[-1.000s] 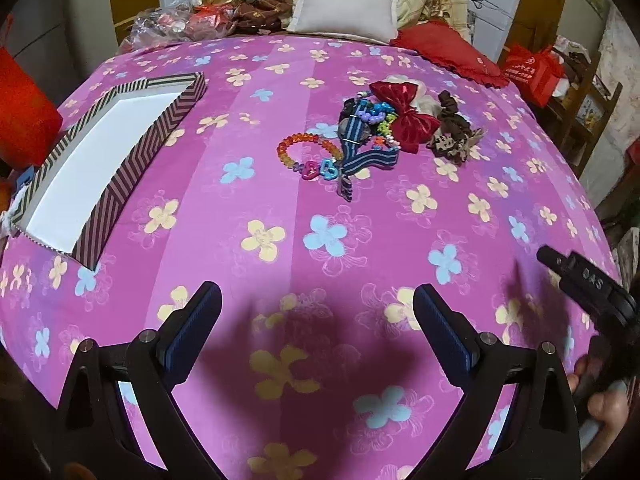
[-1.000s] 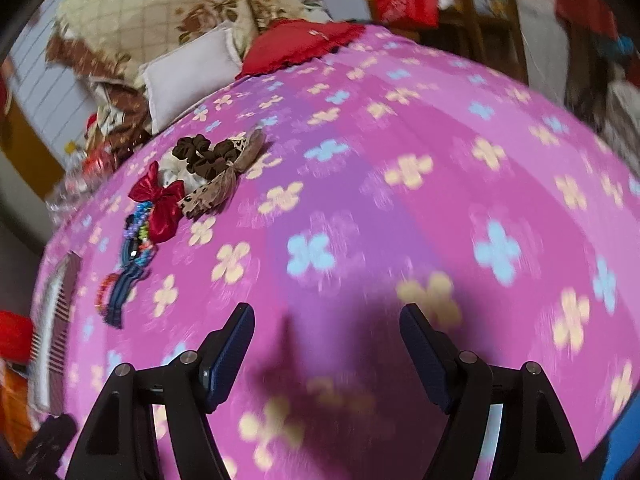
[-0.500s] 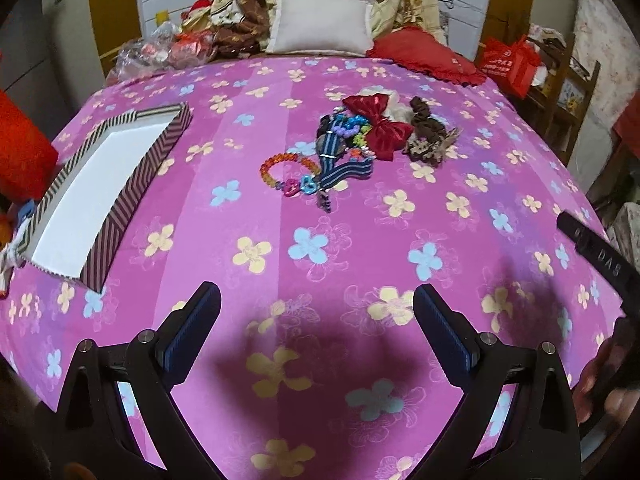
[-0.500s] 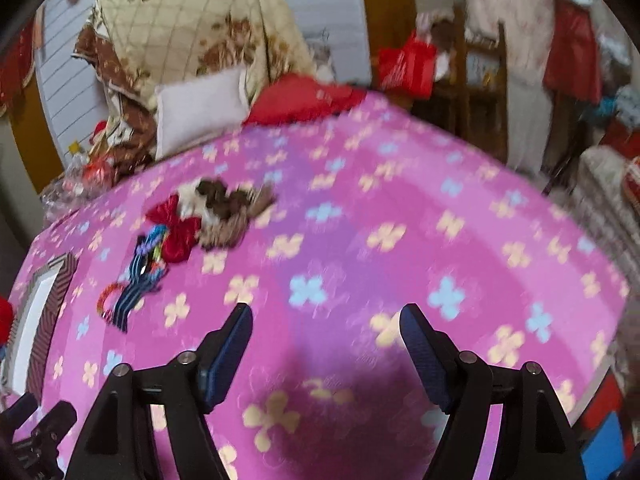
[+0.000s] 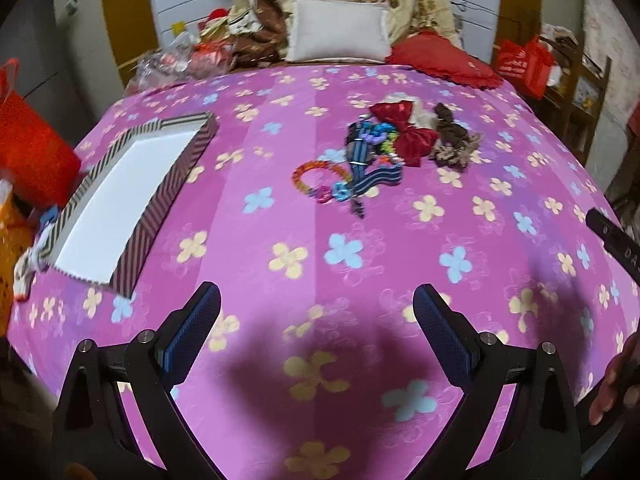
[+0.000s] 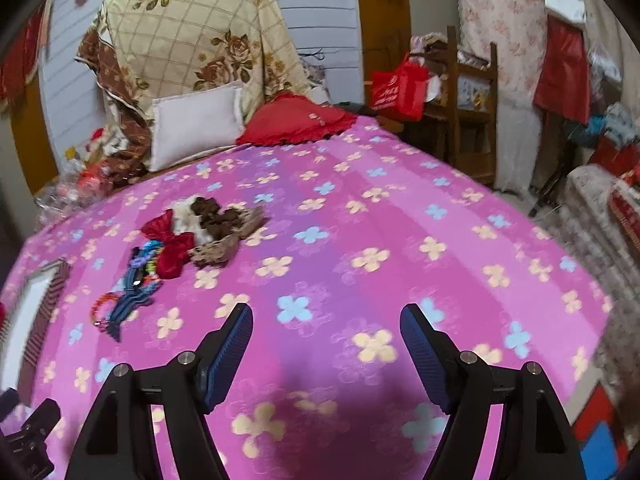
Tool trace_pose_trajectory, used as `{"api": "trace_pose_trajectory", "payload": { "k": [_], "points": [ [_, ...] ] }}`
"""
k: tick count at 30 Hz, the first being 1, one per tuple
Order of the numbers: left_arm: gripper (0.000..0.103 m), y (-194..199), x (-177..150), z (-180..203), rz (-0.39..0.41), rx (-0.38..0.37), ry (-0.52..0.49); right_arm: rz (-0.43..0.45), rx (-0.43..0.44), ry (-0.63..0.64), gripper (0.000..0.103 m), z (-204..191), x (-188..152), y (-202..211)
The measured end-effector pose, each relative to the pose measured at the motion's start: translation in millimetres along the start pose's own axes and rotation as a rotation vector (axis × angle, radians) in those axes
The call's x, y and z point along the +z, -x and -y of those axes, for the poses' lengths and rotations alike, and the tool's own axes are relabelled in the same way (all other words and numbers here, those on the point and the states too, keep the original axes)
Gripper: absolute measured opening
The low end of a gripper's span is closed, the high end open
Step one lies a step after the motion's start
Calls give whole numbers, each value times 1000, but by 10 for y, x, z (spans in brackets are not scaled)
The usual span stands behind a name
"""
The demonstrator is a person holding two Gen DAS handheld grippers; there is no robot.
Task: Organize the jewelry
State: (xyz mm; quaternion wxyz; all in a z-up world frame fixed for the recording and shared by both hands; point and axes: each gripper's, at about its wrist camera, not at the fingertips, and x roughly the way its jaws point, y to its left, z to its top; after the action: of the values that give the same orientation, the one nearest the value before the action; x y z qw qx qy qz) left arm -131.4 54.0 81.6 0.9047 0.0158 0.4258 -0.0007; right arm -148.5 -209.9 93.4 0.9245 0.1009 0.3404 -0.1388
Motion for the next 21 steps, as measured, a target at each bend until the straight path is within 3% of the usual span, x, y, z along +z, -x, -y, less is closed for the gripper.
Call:
{"api": "trace_pose_trajectory", "payload": {
  "k": [6,12,18,21],
  "points": [
    [97,-152,-32,-150,-70,13,35,-64,50,79,74,-216,-78,-114],
    [97,-167,-15,-231,-61,27,43,-98,108,159,74,-437,-66,-132],
    [97,-139,19,-375,-50,23,73,-30,149,209,74,-658,65,-16],
    [95,-119,17,-419,-42,12,84,-43,181,228,74,-775,102,-23]
  ]
}}
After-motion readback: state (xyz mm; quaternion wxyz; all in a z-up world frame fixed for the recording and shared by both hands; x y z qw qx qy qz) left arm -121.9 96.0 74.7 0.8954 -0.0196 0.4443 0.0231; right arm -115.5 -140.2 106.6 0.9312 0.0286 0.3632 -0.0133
